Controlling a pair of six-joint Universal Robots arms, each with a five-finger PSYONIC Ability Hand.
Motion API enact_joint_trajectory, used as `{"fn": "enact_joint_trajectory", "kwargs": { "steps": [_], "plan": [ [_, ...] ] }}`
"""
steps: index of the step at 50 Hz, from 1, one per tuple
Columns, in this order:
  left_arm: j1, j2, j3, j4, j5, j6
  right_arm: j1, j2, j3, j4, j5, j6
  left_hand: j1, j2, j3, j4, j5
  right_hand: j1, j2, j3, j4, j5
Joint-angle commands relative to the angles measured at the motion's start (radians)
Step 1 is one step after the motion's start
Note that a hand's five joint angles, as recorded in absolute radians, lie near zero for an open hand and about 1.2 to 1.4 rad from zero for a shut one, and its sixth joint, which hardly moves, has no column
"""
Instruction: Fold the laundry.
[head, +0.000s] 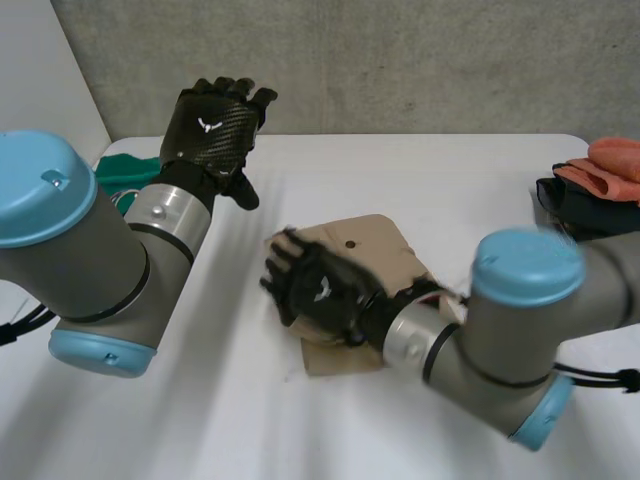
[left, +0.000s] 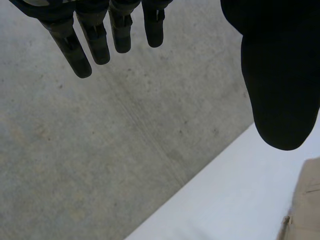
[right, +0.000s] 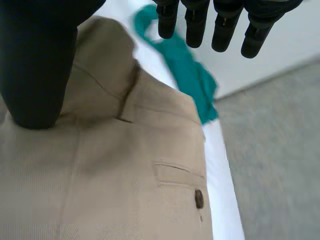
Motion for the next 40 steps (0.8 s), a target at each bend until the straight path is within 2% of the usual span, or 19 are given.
{"fn": "enact_joint_trajectory", "kwargs": {
  "steps": [1, 4, 10, 17, 25, 32, 40],
  "plan": [
    [-0.041, -0.027, 0.092, -0.015, -0.010, -0.008, -0.115, -0.151, -0.004, 0.009, 0.019, 0.658, -0.013, -0.028, -0.034, -0.023, -0.048, -0.047, -0.034, -0.035, -0.037, -0.054],
    [-0.081, -0.068, 0.133, -0.042, -0.019, -0.029, -0.200, -0.172, -0.018, 0.041, 0.057, 0.837, -0.013, -0.028, -0.034, -0.023, -0.047, -0.047, -0.034, -0.035, -0.037, -0.054],
    [-0.188, -0.214, 0.263, -0.202, -0.096, -0.072, -0.288, -0.160, -0.097, 0.196, 0.097, 0.863, -0.007, -0.022, -0.029, -0.017, -0.042, -0.047, -0.034, -0.035, -0.037, -0.054],
    [-0.230, -0.360, 0.333, -0.308, -0.221, -0.128, -0.287, 0.041, -0.301, 0.403, 0.113, 0.750, 0.014, -0.001, -0.008, 0.003, -0.021, -0.047, -0.034, -0.035, -0.037, -0.054],
    [-0.231, -0.452, 0.317, -0.355, -0.249, -0.141, -0.279, 0.217, -0.377, 0.452, 0.174, 0.613, 0.011, -0.004, -0.011, 0.001, -0.024, -0.047, -0.034, -0.035, -0.037, -0.054],
    [-0.222, -0.463, 0.323, -0.429, -0.241, -0.138, -0.279, 0.250, -0.378, 0.446, 0.205, 0.495, 0.043, 0.028, 0.021, 0.033, 0.008, -0.047, -0.034, -0.035, -0.037, -0.054],
    [-0.217, -0.450, 0.336, -0.483, -0.232, -0.138, -0.279, 0.204, -0.363, 0.443, 0.225, 0.458, 0.043, 0.028, 0.021, 0.033, 0.008, -0.047, -0.034, -0.035, -0.037, -0.054]
  ]
}}
